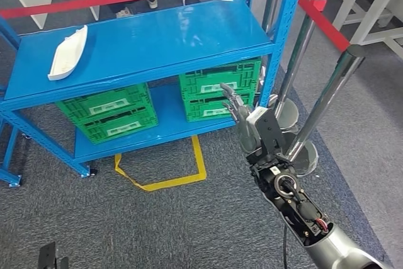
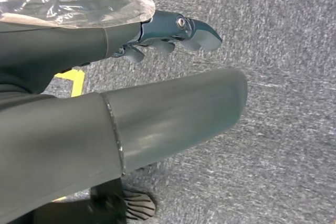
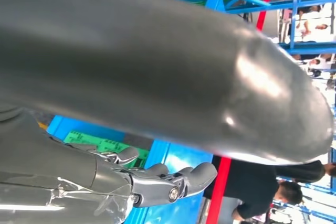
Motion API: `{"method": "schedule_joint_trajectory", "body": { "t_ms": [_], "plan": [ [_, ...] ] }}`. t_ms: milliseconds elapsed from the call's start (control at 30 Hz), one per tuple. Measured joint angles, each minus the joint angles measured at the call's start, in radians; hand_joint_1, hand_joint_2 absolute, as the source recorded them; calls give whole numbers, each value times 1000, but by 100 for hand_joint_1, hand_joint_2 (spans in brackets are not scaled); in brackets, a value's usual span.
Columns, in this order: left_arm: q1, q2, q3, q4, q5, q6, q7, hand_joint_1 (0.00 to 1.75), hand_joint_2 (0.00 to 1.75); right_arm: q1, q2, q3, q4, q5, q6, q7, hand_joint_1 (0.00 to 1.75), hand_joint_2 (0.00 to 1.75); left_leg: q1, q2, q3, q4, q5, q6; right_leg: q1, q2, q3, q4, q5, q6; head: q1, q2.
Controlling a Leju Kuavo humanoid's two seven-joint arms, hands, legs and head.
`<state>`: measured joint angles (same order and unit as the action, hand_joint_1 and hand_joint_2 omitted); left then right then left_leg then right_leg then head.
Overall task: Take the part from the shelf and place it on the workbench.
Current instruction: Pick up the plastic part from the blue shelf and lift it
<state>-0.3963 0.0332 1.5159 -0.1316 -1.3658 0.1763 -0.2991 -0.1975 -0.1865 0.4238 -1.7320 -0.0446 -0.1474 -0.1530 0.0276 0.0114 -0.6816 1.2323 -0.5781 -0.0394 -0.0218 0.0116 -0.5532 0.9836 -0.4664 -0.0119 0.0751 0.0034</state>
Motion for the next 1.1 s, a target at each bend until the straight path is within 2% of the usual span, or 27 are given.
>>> {"method": "schedule_joint_trajectory", "body": {
  "t_ms": [33, 67, 100, 133, 167, 200, 233, 300, 367, 400, 433, 500, 533, 567, 600, 633, 667, 700, 733, 833, 900, 933, 1000, 1033, 1067, 1100],
  "plan": [
    [3, 0, 0, 0, 1, 0, 0, 0, 0, 1, 0, 0, 0, 0, 0, 0, 0, 0, -3, -2, -31, 35, 4, 4, 4, 3, 3, 0, -3, -3, -1, 0],
    [6, 1, 0, 0, 1, -1, 0, 0, 0, 0, 0, 0, 0, 0, 1, 0, 0, 0, -6, -3, -41, 29, 28, 11, 7, 7, 8, 0, -6, -6, -1, 0],
    [8, 2, 0, 0, 1, -2, 0, 0, 0, 0, 0, 0, 0, 0, 1, 0, 0, 0, -10, -4, -30, -21, 70, 20, 11, 11, 14, 0, -10, -8, -1, 0],
    [8, 3, 0, 0, 1, -2, 0, 0, 0, 0, 0, 0, 0, 0, 1, 0, 0, 0, -17, -7, -4, -96, 119, 33, 13, 14, 20, -1, -14, -8, -1, 0],
    [7, 5, 0, 0, 1, -3, 0, 0, 0, -1, 0, 0, 0, 0, 1, 0, 0, 0, -23, -11, 25, -166, 153, 45, 16, 16, 24, -2, -18, -8, 0, 0],
    [6, 8, 0, 0, 1, -3, 0, 0, 0, -1, 0, 0, 0, 0, 1, 0, 0, 0, -29, -14, 48, -222, 174, 53, 16, 19, 26, -2, -21, -6, 0, 0],
    [6, 10, 0, 0, 2, -3, 0, 0, 0, 0, 0, 0, 0, 0, 1, 0, 0, 0, -34, -16, 61, -252, 179, 58, 15, 21, 27, -4, -24, -2, 0, 0],
    [5, 13, 0, 0, 4, -3, 0, 0, 0, 2, 0, 0, 0, 0, 1, 0, 0, 0, -38, -17, 68, -267, 173, 60, 12, 24, 29, -9, -27, 7, -2, 0],
    [5, 13, 1, 0, 6, -3, 0, 0, 0, 4, 0, -1, 0, 0, 2, 0, 0, 0, -31, -14, 81, -282, 173, 63, 12, 18, 26, -1, -40, 16, -2, 0],
    [5, 12, 1, 0, 6, -3, 0, 0, 0, 3, 0, -2, 0, 0, 2, 0, 0, 0, -26, -13, 89, -290, 173, 65, 13, 14, 13, 30, -58, 20, 2, 0],
    [5, 11, 1, 0, 7, -3, 0, 0, 0, 2, 0, -2, 0, 0, 2, -1, 0, 0, -22, -12, 97, -295, 171, 67, 13, 8, -14, 84, -83, 23, 5, 0],
    [6, 10, 1, 0, 8, -3, 0, 0, 0, 4, 1, -3, 0, 0, 2, -1, 0, 0, -22, -11, 106, -296, 165, 71, 11, 3, -86, 224, -131, 31, 11, 0],
    [7, 9, 1, 0, 9, -3, 0, 0, 0, 7, 1, -3, 2, 0, 2, 0, 0, 0, -22, -11, 110, -295, 161, 71, 8, 1, -114, 269, -136, 35, 13, 0],
    [9, 8, 1, 0, 9, -3, 0, 0, 0, 9, 1, -3, 3, 0, 2, 0, 0, 0, -21, -11, 115, -295, 157, 70, 6, 0, -126, 277, -121, 38, 15, 0],
    [10, 7, 1, 0, 10, -3, 0, 0, 0, 9, 1, -4, 4, 0, 2, 0, 0, 0, -20, -11, 122, -293, 152, 67, 3, -2, -116, 242, -86, 41, 16, 0],
    [12, 6, 1, 0, 11, -3, 0, 0, 0, 8, 1, -4, 5, 0, 2, 0, 0, 0, -19, -11, 129, -291, 146, 63, 1, -5, -91, 174, -39, 44, 18, 0],
    [12, 5, 1, 0, 11, -3, 0, 0, 0, 7, 1, -4, 6, 0, 2, 0, 0, 0, -19, -11, 134, -289, 139, 58, 0, -8, -63, 105, -5, 45, 19, 0],
    [11, 5, 1, 0, 11, -3, 0, 0, 0, 6, 1, -4, 7, 0, 3, 0, 0, 0, -20, -11, 136, -284, 134, 52, 0, -11, -35, 46, 15, 43, 20, 0],
    [11, 6, 1, 0, 12, -3, 0, 0, 0, 5, 1, -4, 7, 0, 3, 0, 0, 0, -22, -12, 135, -281, 131, 46, 1, -12, -19, 12, 21, 39, 19, 0],
    [10, 5, 1, 0, 11, -3, 0, 0, 0, 6, 1, -3, 8, 0, 3, 0, 0, 0, -23, -9, 131, -278, 128, 31, 4, -7, -10, 0, 14, 19, 14, 0],
    [9, 5, 1, 0, 9, -3, 0, 0, 0, 3, 1, -4, 8, 0, 3, -1, 0, 0, -21, -8, 117, -241, 103, 22, 1, -5, -4, -5, 13, 8, 10, 0],
    [8, 5, 2, 0, 8, -3, 0, 0, 0, 2, 1, -4, 7, 0, 4, -1, 0, 0, -19, -8, 92, -191, 78, 17, 0, -5, -1, -7, 13, 2, 7, 0],
    [9, 5, 2, 0, 8, -3, 0, 0, 0, 1, 1, -4, 8, 0, 6, -1, 0, 0, -19, -8, 13, -47, 26, 12, 2, -4, 0, -7, 11, -5, 2, 0],
    [10, 5, 2, 0, 8, -3, 0, 0, 0, 1, 1, -3, 8, 0, 7, -1, 0, 0, -18, -8, -22, 8, 15, 12, 4, -3, 1, -7, 9, -6, 1, 0],
    [12, 4, 2, 0, 8, -3, 0, 0, 0, 2, 1, -3, 8, 0, 7, 0, 0, 0, -18, -8, -41, 27, 23, 13, 5, -2, 2, -7, 8, -7, 1, 0],
    [13, 4, 2, 0, 9, -3, -1, 0, 0, 2, 1, -3, 8, 0, 8, 0, 0, 0, -19, -8, -39, 6, 49, 16, 5, 0, 5, -7, 6, -7, 1, 0]
  ]
}}
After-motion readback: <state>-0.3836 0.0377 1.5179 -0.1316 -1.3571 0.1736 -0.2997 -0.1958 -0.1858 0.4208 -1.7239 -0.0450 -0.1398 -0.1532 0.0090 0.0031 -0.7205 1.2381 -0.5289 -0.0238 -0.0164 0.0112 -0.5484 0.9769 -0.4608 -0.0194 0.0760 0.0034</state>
